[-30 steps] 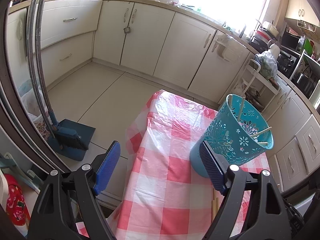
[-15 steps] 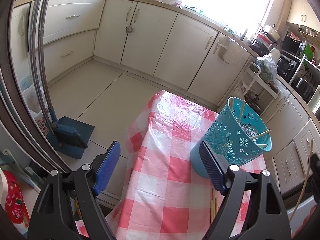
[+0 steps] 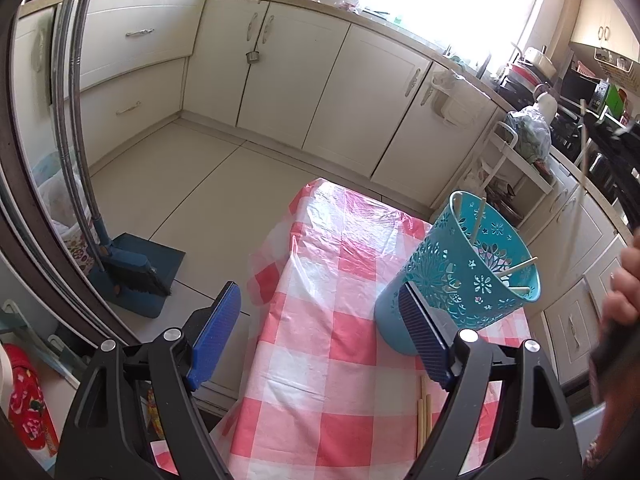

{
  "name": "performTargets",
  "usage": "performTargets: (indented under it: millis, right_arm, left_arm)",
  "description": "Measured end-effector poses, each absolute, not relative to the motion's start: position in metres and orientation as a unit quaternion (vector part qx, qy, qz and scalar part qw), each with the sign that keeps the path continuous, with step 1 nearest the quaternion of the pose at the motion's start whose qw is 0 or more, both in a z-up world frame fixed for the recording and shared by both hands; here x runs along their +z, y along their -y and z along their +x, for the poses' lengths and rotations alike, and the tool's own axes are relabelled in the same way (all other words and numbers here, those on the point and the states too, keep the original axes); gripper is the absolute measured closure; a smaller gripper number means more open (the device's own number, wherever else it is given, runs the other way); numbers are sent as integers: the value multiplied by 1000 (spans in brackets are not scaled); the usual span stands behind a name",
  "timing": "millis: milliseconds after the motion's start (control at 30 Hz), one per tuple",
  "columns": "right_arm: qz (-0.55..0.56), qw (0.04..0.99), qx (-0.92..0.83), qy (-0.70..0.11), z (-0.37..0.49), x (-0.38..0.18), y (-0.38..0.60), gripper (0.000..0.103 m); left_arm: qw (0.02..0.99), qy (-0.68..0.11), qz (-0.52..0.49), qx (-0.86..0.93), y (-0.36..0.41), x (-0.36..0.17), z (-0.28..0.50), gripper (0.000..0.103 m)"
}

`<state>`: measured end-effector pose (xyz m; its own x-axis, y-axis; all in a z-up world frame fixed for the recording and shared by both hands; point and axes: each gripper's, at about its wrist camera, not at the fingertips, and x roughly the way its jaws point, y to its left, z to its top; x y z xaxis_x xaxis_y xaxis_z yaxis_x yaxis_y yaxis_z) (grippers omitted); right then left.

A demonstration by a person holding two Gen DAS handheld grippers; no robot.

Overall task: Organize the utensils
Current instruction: 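Lift the right tool's chopstick over the basket and open to drop it, then move the open right tool back down toward the chopstick bundle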

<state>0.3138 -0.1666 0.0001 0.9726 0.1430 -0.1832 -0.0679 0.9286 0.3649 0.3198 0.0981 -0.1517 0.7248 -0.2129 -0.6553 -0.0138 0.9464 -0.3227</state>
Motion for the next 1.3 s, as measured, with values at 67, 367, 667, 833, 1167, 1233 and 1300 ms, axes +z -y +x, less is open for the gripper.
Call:
performTargets:
  millis: [67, 367, 667, 833, 1167, 1233, 1300]
  right_arm:
    - [158, 982, 30, -96, 323, -6, 158, 98]
    - [53, 991, 12, -119, 320, -47, 126, 96]
    - [42, 988, 27, -144, 270, -65, 134, 82]
    - [59, 984, 25, -166, 234, -74, 149, 78]
    - [68, 959, 16, -274, 191, -134, 160, 73]
    - [69, 952, 13, -297, 188, -148, 162, 73]
    - [72, 947, 10, -313, 183, -159, 163, 73]
  left_arm:
    - [915, -368, -152, -57, -96, -152, 321, 26]
    - [915, -371, -145, -60, -95, -152, 324, 26]
    - [913, -370, -164, -57, -109, -151, 322, 26]
    - [912, -369, -170, -58, -112, -149, 321, 26]
    - [911, -370, -170, -60, -110, -149, 320, 26]
    - [911, -371, -171, -59, -110, -150, 320, 26]
    - [911, -372, -171, -59, -111, -150, 320, 26]
